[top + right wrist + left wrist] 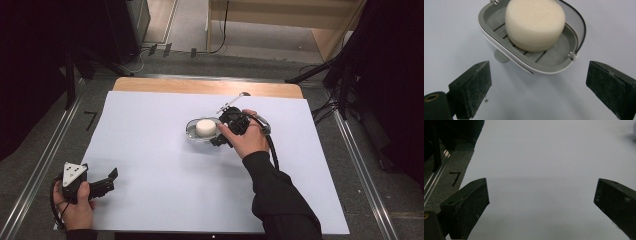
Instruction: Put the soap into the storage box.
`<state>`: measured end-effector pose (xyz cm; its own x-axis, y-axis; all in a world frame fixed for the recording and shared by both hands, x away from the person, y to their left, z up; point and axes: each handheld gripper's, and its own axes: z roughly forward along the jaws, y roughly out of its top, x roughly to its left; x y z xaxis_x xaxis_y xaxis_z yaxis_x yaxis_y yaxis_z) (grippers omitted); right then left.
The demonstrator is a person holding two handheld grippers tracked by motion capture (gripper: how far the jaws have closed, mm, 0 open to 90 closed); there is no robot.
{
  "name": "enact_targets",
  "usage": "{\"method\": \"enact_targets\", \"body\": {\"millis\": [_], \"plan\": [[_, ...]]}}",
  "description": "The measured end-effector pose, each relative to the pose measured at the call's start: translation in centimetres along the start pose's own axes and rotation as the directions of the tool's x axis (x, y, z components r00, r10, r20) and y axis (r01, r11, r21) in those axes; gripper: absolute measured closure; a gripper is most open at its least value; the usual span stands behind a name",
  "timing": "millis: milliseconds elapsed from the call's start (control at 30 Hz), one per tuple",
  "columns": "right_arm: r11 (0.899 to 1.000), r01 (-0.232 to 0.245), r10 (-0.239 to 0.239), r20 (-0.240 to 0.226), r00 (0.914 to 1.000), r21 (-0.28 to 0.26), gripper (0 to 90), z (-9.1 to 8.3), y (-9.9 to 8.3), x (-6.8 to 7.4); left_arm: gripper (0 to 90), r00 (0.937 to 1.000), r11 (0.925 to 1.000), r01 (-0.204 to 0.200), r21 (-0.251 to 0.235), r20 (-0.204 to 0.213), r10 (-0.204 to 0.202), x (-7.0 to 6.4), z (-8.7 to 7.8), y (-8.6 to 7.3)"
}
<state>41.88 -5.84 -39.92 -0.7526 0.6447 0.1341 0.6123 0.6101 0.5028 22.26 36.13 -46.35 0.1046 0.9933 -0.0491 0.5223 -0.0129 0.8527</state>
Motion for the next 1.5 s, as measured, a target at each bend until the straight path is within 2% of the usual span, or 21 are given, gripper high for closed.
{"method": "enact_targets", "body": {"millis": [400, 833, 1500], "plan": [[0.999, -0.024, 0.025, 0.018, 0.9995, -0.025, 6.1, -1.1, -2.6, -1.2, 0.2, 1.0000, 1.0000, -0.002, -0.001, -0.001, 0.002, 0.0, 0.0, 0.0], [0.997, -0.070, 0.071, 0.033, 0.9969, -0.042, 6.0, -2.3, -6.3, -2.3, 0.1, 1.0000, 1.0000, -0.003, 0.000, -0.004, 0.003, -0.1, 0.0, 0.0], [0.993, -0.100, 0.104, 0.066, 0.9924, -0.061, 6.2, -3.4, -10.4, -3.0, 0.1, 1.0000, 1.0000, -0.005, -0.001, -0.005, 0.005, -0.1, 0.0, 0.0]]}}
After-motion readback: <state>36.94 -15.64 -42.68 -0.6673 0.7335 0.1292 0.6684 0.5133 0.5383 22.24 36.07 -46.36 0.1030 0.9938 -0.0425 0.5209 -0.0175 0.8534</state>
